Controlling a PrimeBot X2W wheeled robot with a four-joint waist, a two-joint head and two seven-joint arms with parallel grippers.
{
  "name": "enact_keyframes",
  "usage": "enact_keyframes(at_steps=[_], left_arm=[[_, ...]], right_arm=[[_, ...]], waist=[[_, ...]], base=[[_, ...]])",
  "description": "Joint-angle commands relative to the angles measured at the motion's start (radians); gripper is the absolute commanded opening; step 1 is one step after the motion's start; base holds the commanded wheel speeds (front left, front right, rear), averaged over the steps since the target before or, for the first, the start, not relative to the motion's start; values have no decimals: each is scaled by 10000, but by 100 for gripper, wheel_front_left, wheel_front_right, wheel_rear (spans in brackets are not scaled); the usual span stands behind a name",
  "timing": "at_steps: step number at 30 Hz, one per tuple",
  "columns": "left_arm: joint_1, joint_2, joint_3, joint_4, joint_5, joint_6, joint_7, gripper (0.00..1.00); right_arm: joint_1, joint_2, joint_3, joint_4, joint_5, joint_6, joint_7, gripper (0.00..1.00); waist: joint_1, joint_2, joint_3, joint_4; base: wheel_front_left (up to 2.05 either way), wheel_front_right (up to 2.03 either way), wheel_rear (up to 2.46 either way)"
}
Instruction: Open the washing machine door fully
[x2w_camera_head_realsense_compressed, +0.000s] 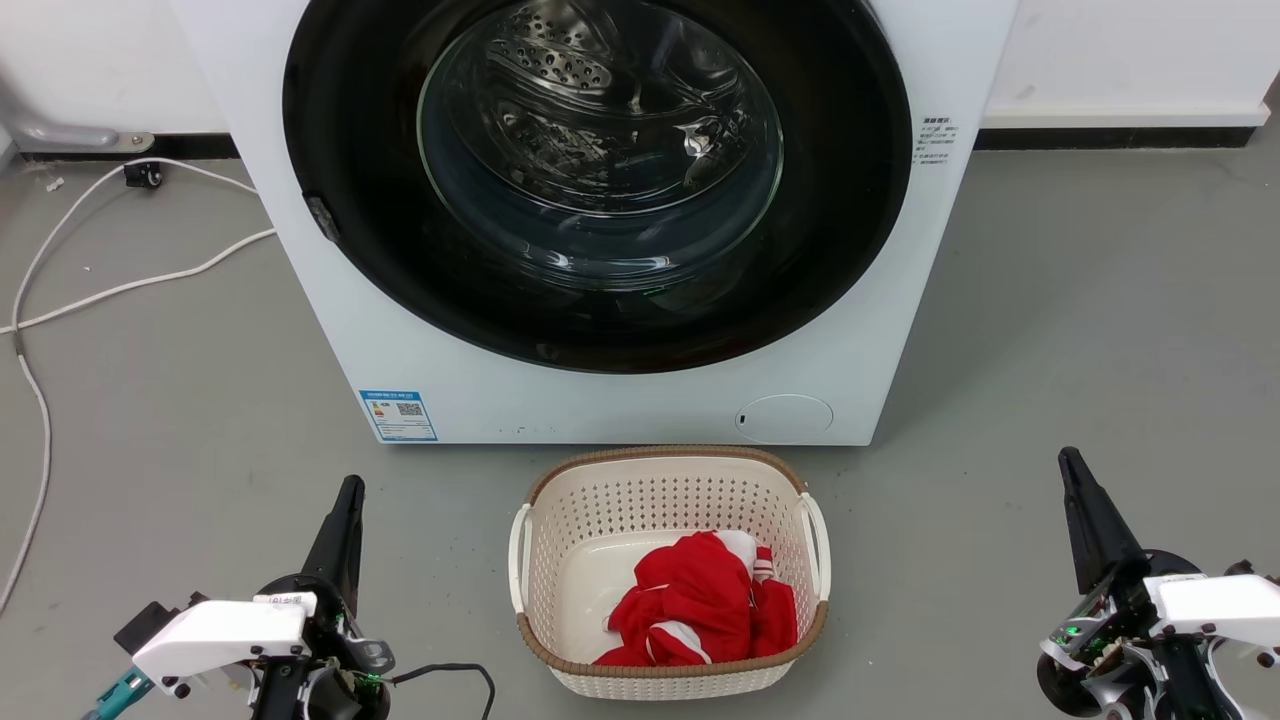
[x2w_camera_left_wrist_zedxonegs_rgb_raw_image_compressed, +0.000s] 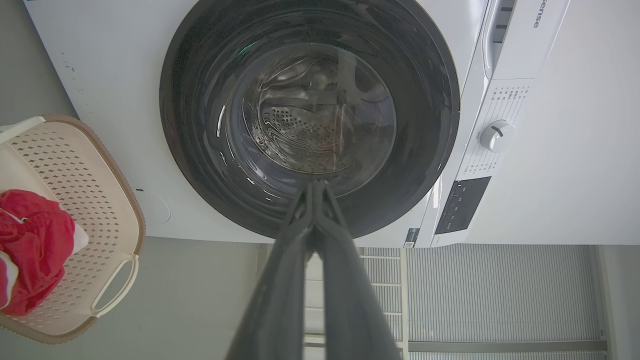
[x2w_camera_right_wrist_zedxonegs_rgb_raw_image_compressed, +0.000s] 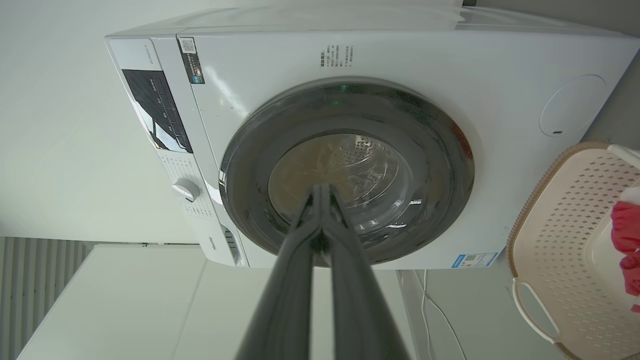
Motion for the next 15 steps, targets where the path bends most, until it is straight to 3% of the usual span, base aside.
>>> enact_keyframes(at_steps=[1,7,8,15], left_arm=[[-86,-6,40,13,34,-29,26,0],[-86,-8,42,12,38,-29,31,0],[-1,-4,4,2,2,0,0,100],[1,-15,-290,-48,-15,2,-268,100]], right_arm=[[-123,42,-12,13,-62,0,24,0],[-124,45,-17,14,-69,0,29,0],[0,4,-6,0,0,0,2,100],[122,11,136,-144,-73,0,-282,100]], waist=[[0,0,0,0],[0,0,0,0],[0,0,0,0],[0,0,2,-3]], base=[[0,0,0],[0,0,0],[0,0,0],[0,0,0]])
